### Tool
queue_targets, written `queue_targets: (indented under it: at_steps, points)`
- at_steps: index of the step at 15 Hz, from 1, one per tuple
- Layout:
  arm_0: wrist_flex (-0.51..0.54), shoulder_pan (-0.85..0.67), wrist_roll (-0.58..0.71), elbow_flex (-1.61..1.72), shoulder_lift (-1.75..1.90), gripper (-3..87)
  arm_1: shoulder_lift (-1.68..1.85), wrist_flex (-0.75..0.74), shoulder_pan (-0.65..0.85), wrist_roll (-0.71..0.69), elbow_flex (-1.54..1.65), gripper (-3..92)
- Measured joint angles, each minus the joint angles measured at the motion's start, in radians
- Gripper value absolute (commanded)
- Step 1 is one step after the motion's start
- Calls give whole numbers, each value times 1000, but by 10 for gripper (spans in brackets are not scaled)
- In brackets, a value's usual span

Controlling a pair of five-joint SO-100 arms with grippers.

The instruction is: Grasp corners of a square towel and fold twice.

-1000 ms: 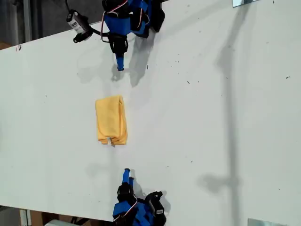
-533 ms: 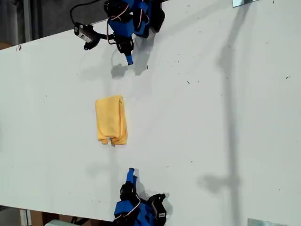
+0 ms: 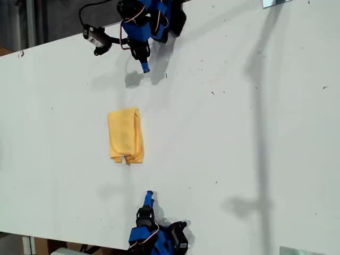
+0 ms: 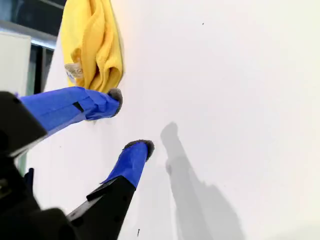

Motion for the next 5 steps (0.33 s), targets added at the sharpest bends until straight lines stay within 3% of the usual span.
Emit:
queue_targets:
  at_steps: [5]
  points:
    - [0,0,0,0,0,142,0,0,9,0,0,0]
